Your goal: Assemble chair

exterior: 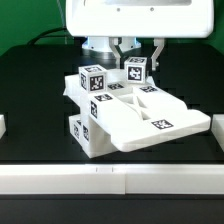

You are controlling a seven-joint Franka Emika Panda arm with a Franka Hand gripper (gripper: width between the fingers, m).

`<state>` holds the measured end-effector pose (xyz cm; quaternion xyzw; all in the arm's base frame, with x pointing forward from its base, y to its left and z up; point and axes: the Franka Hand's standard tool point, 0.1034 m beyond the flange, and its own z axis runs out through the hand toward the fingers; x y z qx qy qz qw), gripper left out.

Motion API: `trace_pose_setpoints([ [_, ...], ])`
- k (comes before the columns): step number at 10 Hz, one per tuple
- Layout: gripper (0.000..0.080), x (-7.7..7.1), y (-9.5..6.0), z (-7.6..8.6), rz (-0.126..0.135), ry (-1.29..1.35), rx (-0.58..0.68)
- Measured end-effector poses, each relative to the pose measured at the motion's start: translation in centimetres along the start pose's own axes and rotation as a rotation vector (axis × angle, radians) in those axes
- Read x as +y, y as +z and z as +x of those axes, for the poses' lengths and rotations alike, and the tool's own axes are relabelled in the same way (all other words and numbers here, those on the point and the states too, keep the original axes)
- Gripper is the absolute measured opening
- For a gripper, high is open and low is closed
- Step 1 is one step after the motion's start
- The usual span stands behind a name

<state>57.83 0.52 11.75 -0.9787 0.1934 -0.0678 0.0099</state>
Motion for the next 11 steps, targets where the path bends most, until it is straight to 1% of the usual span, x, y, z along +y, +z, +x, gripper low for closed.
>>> trace_pose_setpoints([
  [2, 0.0287, -0.04, 0.00, -0.02, 0.003, 0.091, -0.001],
  [4, 0.0287, -0.12, 0.00, -0.05, 0.007, 0.255, -0.003],
  [11, 0.0287, -0.56, -0.02, -0.17, 0.034, 0.698, -0.019],
])
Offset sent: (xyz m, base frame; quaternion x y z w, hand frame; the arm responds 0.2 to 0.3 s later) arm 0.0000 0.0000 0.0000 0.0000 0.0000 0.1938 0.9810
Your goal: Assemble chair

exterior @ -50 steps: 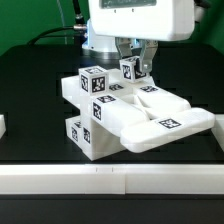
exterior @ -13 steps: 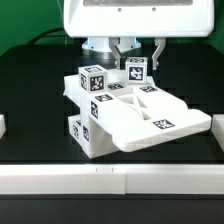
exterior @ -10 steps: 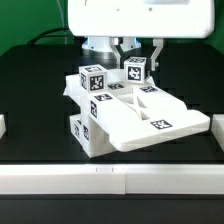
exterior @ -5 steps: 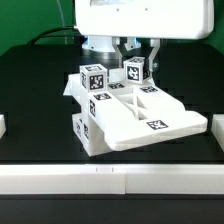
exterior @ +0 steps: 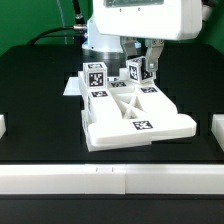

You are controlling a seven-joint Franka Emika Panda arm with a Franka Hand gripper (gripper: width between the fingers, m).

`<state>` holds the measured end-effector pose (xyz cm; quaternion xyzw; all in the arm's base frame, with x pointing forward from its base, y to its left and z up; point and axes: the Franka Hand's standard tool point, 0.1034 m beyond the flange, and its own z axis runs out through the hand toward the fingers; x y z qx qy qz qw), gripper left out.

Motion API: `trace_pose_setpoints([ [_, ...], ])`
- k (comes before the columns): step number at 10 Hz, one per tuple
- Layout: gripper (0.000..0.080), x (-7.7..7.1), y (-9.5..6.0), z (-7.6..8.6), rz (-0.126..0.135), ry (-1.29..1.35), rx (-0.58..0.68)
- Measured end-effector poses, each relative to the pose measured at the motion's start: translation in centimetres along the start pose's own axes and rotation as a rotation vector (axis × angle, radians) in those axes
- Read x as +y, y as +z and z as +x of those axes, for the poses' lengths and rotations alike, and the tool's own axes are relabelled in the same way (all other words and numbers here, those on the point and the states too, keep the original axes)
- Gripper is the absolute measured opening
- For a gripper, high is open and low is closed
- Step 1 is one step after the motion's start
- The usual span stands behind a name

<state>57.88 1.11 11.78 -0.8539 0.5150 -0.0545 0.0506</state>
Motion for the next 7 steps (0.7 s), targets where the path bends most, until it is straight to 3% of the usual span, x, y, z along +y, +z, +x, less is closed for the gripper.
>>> trace_pose_setpoints([
  [5, 0.0287, -0.03, 0.01, -0.08, 0.000, 0.049, -0.001],
  [6, 0.0533, -0.05, 0.06, -0.25, -0.008, -0.019, 0.000],
  [7, 0.0613, -0.08, 0.08, -0.24, -0.011, -0.129, 0.001],
])
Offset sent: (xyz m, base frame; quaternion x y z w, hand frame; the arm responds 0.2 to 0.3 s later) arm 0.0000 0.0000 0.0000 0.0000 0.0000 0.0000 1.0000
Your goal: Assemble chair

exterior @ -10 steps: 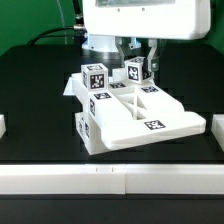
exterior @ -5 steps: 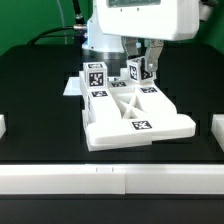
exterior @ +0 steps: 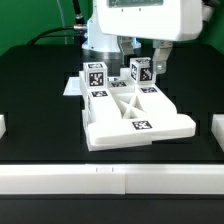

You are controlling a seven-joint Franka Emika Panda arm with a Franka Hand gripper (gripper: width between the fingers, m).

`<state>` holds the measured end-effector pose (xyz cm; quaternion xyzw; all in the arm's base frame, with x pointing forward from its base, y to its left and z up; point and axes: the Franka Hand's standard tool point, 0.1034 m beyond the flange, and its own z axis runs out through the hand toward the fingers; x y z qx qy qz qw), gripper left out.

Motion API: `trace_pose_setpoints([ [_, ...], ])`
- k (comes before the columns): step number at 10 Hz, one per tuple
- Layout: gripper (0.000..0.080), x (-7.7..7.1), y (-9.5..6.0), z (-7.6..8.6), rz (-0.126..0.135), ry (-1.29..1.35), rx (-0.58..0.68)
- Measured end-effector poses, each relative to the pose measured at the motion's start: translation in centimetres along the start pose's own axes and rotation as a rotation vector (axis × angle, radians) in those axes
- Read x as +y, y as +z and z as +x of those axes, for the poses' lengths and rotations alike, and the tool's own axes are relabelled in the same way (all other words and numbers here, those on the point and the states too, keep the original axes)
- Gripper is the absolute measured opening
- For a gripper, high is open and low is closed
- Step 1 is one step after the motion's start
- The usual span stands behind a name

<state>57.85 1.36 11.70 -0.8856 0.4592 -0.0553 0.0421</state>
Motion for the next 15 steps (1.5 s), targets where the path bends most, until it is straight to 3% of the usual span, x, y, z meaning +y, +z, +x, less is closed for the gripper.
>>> trace_pose_setpoints([
  [4, 0.0648, 0.08, -0.02, 0.26, 0.003, -0.264, 0.007],
  [6, 0.0649, 0.09, -0.01, 0.23, -0.012, -0.469, 0.014],
  [13, 0.0649, 0.30, -0.02, 0.54, -0.026, -1.020, 0.015],
  [15, 0.0601, 0.30, -0.02, 0.53, -0.026, -1.019, 0.015],
])
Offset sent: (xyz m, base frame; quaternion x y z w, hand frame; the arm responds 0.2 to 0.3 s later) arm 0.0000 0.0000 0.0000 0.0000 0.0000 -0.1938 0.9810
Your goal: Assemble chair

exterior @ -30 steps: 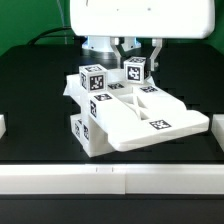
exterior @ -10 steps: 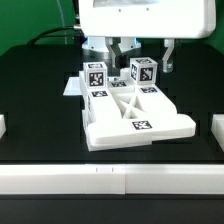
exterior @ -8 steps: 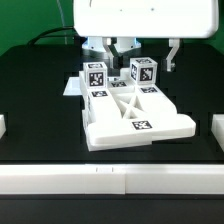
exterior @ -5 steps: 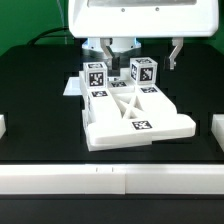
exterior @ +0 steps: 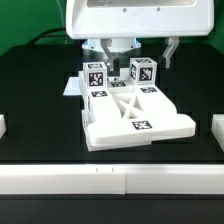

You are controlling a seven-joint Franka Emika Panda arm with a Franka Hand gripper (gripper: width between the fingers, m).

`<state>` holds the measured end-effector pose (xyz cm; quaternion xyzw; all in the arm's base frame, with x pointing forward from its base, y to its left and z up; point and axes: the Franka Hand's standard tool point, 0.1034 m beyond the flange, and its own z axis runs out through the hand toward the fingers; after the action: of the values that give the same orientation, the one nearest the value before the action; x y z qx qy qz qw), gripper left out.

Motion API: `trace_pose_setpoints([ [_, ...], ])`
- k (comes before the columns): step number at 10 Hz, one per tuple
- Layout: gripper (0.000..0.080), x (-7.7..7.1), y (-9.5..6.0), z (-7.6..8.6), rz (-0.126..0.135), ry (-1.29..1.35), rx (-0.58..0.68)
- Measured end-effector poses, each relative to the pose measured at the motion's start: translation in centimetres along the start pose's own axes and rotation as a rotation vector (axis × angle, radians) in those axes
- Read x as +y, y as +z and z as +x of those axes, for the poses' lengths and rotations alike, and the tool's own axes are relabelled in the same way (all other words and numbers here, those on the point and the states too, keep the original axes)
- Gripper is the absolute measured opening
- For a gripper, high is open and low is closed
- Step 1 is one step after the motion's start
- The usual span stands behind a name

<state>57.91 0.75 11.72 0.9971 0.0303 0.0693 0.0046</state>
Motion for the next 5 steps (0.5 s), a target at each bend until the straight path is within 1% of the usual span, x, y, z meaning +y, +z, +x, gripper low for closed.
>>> trace_pose_setpoints([
  [1, 0.0426, 0.00, 0.00, 0.00, 0.000, 0.000, 0.000],
  [2, 0.0426, 0.00, 0.00, 0.00, 0.000, 0.001, 0.000],
  [3, 0.0285, 0.00, 0.00, 0.00, 0.000, 0.024, 0.000],
  [5, 0.0285, 0.01, 0.00, -0.01, 0.000, 0.024, 0.000],
])
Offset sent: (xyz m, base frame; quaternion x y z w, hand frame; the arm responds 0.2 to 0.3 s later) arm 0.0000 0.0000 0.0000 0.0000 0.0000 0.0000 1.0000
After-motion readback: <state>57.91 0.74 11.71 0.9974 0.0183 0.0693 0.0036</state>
